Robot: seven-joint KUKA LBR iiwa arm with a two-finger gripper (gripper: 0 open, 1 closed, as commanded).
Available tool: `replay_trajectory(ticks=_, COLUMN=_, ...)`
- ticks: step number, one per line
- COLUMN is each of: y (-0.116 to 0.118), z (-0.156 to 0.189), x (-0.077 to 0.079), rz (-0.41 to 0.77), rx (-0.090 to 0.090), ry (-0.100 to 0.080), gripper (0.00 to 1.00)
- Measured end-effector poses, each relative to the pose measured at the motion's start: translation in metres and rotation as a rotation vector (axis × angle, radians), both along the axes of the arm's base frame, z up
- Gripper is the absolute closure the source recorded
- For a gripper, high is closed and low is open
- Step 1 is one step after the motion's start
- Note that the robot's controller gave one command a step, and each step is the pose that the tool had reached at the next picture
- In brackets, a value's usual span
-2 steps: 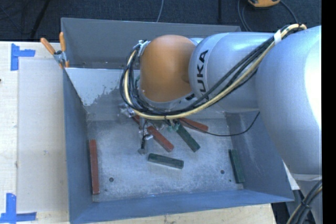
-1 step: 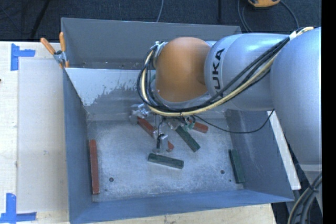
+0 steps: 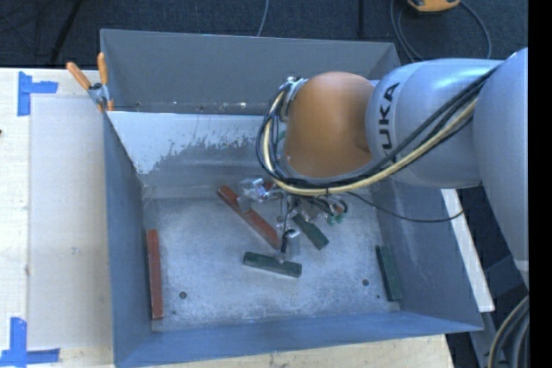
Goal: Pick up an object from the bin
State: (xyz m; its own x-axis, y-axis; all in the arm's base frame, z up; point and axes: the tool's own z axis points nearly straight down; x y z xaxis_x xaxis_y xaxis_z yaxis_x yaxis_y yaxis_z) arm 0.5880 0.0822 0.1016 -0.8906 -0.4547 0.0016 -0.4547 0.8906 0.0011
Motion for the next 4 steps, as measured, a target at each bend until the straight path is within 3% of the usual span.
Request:
replay_trajectory(ticks=1, y=0.005, z=-0.019, x=-0.02, rz=-0.117, rx=0.0, ry=-0.002, gripper=1.0)
replay_trajectory(ticks=2, y=0.005, z=-0.019, x=-0.021, rz=-0.119, rx=0.0, ry=-0.001, gripper=0.0)
replay_trajectory(ticks=3, y=0.005, z=-0.019, x=-0.021, rz=-0.12, rx=0.0, ry=-0.001, gripper=0.0)
replay_trajectory(ticks=4, y=0.002, z=-0.021, x=-0.034, rz=0.038, rx=0.001, ry=-0.004, gripper=0.0)
